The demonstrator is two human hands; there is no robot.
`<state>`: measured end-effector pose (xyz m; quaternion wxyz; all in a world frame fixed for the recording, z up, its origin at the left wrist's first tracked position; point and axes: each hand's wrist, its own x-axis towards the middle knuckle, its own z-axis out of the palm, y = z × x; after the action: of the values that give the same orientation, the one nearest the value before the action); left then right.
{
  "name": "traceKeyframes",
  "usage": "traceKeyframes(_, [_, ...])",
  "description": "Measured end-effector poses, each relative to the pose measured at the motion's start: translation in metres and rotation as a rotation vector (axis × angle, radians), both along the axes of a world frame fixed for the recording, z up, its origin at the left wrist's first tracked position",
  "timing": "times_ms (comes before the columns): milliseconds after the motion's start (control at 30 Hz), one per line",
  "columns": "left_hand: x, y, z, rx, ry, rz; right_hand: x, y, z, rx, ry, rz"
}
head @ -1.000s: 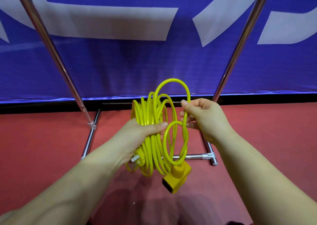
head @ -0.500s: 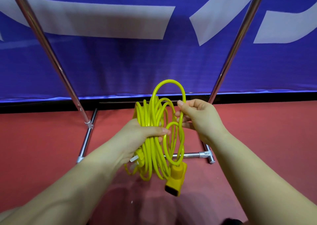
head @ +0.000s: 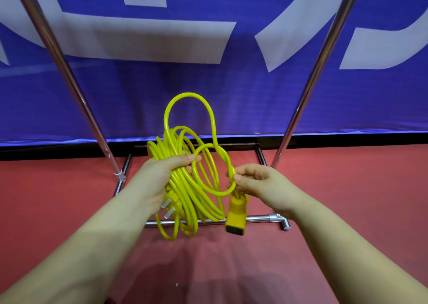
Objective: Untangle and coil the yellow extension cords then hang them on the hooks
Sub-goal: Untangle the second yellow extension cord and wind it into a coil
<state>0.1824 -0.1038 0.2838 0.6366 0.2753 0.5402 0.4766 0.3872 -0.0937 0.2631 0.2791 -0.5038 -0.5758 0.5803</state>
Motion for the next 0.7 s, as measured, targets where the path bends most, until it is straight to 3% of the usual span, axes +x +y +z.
traceKeyframes(333, [0.005,-0.002,-0.007,-0.035,0.010,0.080,-0.012,-0.003,0.008,-0.030,0.088,-0.254])
traceKeyframes(533, [0.011,0.000,-0.015,-0.065,0.004,0.072,-0.013,0.001,0.015,-0.097,0.357,-0.413])
traceKeyframes(633, [0.016,-0.001,-0.016,-0.080,0.019,0.078,-0.013,0.000,0.019,-0.167,0.442,-0.398])
traceKeyframes(700, [0.017,-0.001,-0.017,-0.096,0.011,0.102,-0.013,-0.003,0.022,-0.159,0.398,-0.354])
